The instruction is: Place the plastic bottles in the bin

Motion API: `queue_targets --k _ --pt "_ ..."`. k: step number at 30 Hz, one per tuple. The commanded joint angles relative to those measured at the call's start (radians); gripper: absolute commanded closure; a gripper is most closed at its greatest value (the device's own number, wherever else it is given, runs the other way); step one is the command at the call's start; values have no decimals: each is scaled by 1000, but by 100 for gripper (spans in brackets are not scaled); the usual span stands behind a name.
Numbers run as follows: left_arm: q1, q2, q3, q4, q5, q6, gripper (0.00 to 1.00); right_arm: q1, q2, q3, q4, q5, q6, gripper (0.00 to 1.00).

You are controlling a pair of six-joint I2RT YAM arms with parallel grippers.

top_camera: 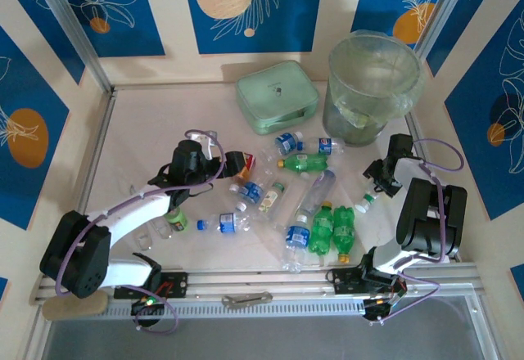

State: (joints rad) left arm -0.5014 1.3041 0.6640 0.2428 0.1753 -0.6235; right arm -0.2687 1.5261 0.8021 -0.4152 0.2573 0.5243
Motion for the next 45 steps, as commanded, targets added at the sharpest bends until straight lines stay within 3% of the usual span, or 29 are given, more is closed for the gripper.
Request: queue_targets --k 1,10,24,29,36,45 --pt "1 -24 7 -8 -13 1 1 -4 -16 -16 -2 -22 0 38" --pt "1 -41 -4 -15 -26 3 1 -1 -77 -9 -30 -19 6 43" --pt "1 -41 -12 -15 -47 -10 1 -7 -552 5 -42 -59 76 47" --pt "1 -43 -11 -16 -51 -5 1 -6 -633 89 -38 -121 97 48" --pt "1 -30 -4 -8 -43 -7 1 8 -580 296 -8 -215 117 48" --pt "1 -36 3 -20 -41 -2 1 72 -338 638 91 -236 110 49"
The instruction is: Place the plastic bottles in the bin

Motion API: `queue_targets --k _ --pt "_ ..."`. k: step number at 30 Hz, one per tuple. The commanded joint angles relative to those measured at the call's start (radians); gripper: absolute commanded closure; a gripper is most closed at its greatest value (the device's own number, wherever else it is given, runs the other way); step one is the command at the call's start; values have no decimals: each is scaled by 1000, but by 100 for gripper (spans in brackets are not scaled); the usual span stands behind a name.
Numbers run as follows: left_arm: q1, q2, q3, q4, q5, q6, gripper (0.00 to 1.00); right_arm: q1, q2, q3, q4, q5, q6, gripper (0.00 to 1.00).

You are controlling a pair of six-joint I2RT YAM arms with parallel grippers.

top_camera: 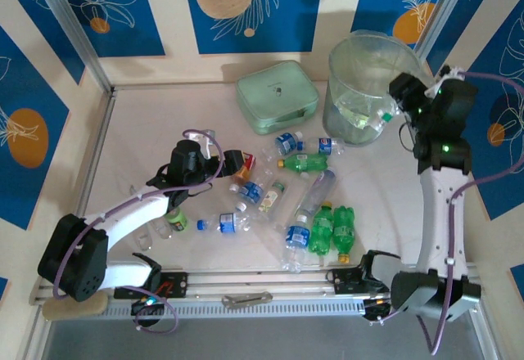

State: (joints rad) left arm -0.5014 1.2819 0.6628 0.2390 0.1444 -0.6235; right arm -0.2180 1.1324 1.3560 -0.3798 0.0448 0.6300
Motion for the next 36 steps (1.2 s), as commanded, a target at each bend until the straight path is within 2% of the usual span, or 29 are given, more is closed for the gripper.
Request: queue_targets --k 1,11,17,21,28,36 --pt "1 -17 4 -20 -10 -1 1 31 84 115 65 -13 2 49" --pt "1 -38 11 -53 -19 16 1 123 348 351 196 197 -59 49" --pt "3 -37 22 -65 -22 28 1 138 501 471 184 279 -131 49" --pt "3 -37 32 -72 -23 36 1 144 601 547 108 318 -197 49" --pt "2 -35 29 -73 -20 33 1 147 701 588 -23 260 -238 48" --pt "3 -42 25 -76 -22 27 1 147 755 592 -92 197 -243 45"
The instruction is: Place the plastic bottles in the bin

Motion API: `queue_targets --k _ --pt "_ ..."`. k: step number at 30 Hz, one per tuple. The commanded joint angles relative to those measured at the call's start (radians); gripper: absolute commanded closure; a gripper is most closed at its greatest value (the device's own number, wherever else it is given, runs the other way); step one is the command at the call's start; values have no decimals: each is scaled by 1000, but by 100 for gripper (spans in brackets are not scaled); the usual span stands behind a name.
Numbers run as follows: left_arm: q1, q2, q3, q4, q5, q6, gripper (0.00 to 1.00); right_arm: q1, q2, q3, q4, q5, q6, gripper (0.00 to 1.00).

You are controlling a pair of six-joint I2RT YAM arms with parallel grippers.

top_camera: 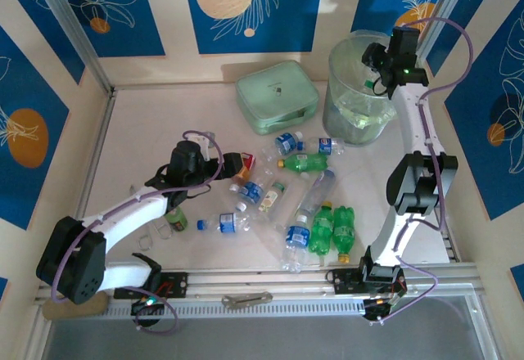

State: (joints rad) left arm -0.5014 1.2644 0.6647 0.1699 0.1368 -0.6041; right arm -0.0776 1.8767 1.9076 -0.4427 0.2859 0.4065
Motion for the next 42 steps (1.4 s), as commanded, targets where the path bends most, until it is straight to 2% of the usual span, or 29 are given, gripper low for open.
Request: queue_targets --k 1,5,12,15,20,25,28,35,42 --pt "3 -23 24 -7 -14 8 1 7 17 46 -36 -48 -20 45" --pt "3 -25 21 -9 -13 7 1 9 38 72 -64 -65 -14 41" --pt "3 -36 12 -13 -17 8 1 13 53 139 -106 -78 -7 11" --pt "3 -41 7 -16 -20 8 1 18 51 194 -137 -89 -10 4" --pt "3 -43 3 -31 -20 14 1 44 13 268 -181 -109 -28 0" --pt "2 -11 30 -74 3 43 1 109 -90 231 -195 -133 -71 1" --pt "1 12 54 -94 19 70 1 159 -188 132 -189 -156 -84 1" --pt "1 121 159 -145 92 127 1 235 -473 -284 -39 -294 2 1" --pt "-22 266 291 -250 115 164 1 302 -641 -597 -2 -379 97 1"
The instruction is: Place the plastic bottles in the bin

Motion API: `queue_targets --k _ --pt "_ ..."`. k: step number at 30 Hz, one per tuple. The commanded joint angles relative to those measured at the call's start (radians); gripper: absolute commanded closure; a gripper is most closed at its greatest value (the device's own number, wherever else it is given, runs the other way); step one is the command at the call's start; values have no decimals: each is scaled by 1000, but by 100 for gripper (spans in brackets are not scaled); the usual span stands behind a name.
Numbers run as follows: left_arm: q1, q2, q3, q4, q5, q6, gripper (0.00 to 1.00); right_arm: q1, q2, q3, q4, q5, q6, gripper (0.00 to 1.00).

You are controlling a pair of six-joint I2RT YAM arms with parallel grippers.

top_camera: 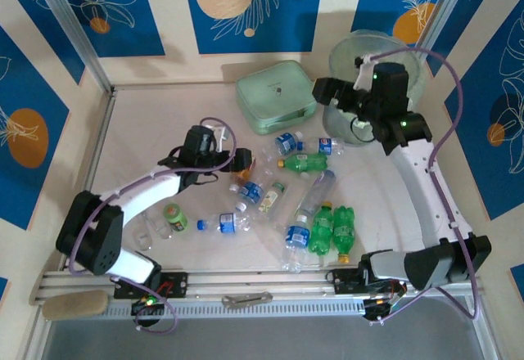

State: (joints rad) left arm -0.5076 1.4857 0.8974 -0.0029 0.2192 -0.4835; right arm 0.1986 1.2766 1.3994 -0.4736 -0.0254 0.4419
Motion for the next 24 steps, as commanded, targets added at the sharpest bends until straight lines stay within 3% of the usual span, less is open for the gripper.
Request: queue_targets --k 1,11,24 --pt "-22 62 74 -96 23 51 1 33 -56 -127 38 -71 74 1" --pt "-83 215 199 -241 -147 124 1 77 -143 -468 226 -64 253 1" --pt "-92 326 215 -283 -242 149 10 80 -126 -475 197 -8 274 1"
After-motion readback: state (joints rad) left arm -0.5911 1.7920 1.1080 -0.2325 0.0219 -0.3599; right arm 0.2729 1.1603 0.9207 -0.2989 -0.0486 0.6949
